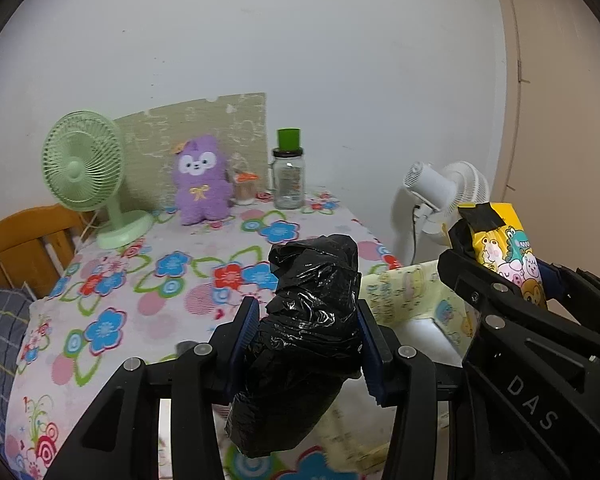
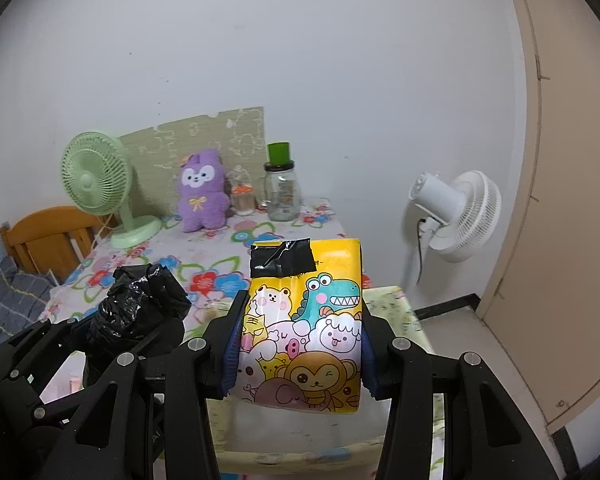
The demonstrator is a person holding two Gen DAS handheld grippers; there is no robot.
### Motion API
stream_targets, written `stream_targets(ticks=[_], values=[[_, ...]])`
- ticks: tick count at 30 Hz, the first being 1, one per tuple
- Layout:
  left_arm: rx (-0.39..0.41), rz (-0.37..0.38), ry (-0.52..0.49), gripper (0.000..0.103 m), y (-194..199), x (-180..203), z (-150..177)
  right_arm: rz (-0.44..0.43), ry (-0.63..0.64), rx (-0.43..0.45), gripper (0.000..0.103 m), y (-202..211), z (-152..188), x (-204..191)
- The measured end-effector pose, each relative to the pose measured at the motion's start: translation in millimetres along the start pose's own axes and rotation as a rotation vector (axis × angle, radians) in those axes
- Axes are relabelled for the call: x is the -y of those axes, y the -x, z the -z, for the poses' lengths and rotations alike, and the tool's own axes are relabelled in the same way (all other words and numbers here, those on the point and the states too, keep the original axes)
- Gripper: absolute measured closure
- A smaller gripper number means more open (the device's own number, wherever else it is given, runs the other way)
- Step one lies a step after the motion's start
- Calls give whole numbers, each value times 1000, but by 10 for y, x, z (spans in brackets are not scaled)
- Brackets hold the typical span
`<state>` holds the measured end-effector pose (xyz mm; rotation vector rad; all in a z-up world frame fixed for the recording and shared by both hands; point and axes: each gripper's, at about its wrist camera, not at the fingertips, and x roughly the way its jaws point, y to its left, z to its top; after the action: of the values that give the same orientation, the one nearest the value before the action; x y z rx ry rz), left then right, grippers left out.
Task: Organize soft objects
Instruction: 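Lift and carry the bag and pouch toward the yellow-green fabric box with both tools, then lower the black bag into the fabric box and open the left tool, then drop the yellow cartoon pouch into the fabric box with the right tool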
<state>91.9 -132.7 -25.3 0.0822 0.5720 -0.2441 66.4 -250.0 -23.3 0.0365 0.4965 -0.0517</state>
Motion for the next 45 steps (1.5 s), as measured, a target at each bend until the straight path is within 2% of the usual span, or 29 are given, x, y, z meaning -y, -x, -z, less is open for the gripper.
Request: stream_targets(ticks=[9,20,23,28,33,39,42,44,45], values=[[-29,64,-28,54,-212,332,-46,21,-14,-18,52,-90,-5,325],[-138,95,-35,51,-557,536,-35,5,-35,-65,52,-332,33,532],[-164,105,-37,39,-616,563,-27,-2,-38,-74,52,-385,42,551],[-163,106,-44,17,-624,589,-24,-21,-41,-86,52,-453,46,559],[-191,86,-44,12,-688,563,-28,-23,-37,-89,52,-505,35,545],[-214,106,-51,10,-694,557,-16,-52,-29,-92,50,-539,31,505],[-214,110,-46,8,-681,545,-17,-49,-24,-93,45,-546,28,475],[-209,111,-42,7,-664,532,-17,-41,-30,-88,28,-538,28,469],[-207,112,-39,4,-655,523,-21,-38,-34,-84,24,-531,25,469]])
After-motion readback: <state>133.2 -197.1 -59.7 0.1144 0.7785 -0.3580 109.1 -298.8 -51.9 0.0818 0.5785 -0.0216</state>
